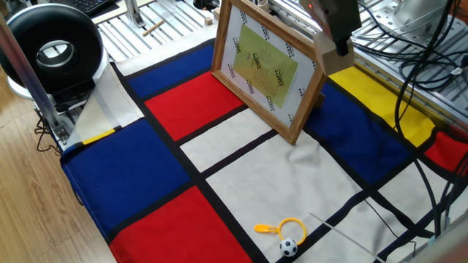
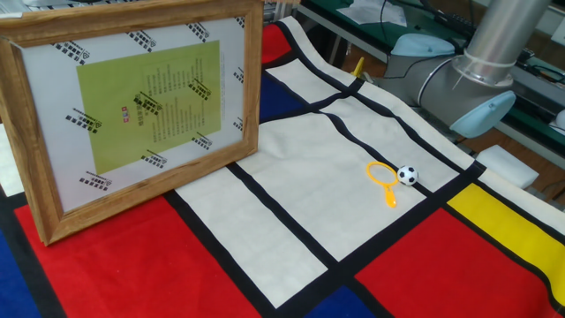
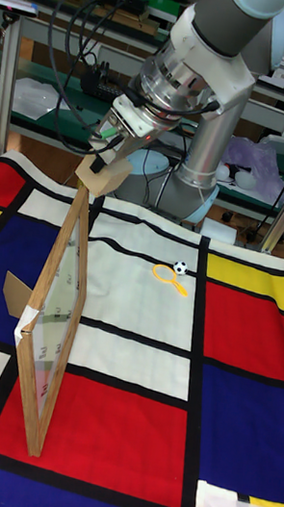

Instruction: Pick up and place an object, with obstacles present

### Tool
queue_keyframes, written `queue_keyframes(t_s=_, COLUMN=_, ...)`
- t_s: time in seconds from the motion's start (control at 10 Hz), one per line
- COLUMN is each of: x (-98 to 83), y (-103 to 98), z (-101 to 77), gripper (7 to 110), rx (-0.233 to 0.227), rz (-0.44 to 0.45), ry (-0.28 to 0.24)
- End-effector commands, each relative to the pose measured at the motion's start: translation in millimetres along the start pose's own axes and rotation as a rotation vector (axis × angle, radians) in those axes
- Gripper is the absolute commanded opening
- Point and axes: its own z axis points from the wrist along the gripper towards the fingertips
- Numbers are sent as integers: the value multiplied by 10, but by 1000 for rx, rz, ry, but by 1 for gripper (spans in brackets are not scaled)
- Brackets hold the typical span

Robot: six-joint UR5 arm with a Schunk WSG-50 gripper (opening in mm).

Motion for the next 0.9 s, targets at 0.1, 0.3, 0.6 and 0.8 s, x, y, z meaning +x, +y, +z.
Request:
queue_keyframes(t_s=0.1, x=-122, y=130, z=-24, gripper=7, rx=-78, rz=40, ry=-55)
queue_keyframes(t_s=0.3, x=-211, y=177, z=-45, gripper=7, rx=-115, rz=65, ry=-96)
queue_keyframes(t_s=0.6, x=-351, y=180, z=-73, gripper=7, rx=-134, rz=80, ry=-158)
queue_keyframes(t_s=0.8, x=-406, y=128, z=-87, gripper=7, rx=-121, rz=76, ry=-192)
